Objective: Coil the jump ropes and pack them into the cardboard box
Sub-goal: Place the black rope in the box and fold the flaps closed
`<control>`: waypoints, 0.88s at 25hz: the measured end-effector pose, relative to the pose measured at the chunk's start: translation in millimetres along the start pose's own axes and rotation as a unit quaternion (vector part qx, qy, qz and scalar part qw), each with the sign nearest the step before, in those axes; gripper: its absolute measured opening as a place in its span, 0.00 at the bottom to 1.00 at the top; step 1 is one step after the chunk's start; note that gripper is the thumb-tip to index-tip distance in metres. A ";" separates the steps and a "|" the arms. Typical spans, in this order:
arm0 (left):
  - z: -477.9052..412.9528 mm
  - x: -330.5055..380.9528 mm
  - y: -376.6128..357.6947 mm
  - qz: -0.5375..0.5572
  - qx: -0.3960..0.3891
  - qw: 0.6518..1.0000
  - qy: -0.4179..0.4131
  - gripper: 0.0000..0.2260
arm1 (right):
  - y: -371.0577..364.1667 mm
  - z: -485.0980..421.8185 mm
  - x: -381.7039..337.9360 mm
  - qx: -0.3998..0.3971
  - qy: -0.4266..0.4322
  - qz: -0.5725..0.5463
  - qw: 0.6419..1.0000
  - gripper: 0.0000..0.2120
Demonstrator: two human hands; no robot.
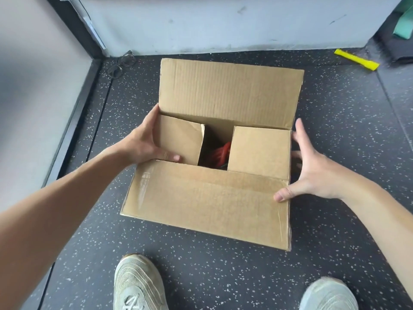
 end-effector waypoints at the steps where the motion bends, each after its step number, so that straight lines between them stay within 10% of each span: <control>1: 1.1 -0.6 -0.4 0.027 0.012 0.999 -0.015 0.65 | 2.1 -0.9 -0.7 0.004 -0.014 0.020 1.000 0.83; 4: 14.0 7.2 -0.3 0.146 0.051 0.986 -0.065 0.45 | 7.2 3.0 -6.4 0.026 -0.026 0.038 0.999 0.80; 8: 45.1 6.2 -4.4 0.126 0.048 0.989 -0.064 0.24 | -0.7 28.3 -16.3 0.049 0.037 -0.005 0.998 0.51; 13: 98.3 -3.4 -28.2 0.015 -0.008 0.999 -0.041 0.42 | -50.7 59.9 -19.1 0.159 0.043 0.061 0.985 0.39; 22: 111.5 8.6 -31.7 0.008 0.111 0.994 0.009 0.37 | -44.0 41.6 -33.8 0.259 0.003 0.134 0.956 0.38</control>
Point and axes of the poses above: each hand's wrist, its own z-axis away from the middle knuckle, its own y-axis out of the back of the hand, x = y × z, the point moved 10 cm from there along -z, towards the middle knuckle, and after that the axes turned 2 degrees about y, right-handed, at the moved point
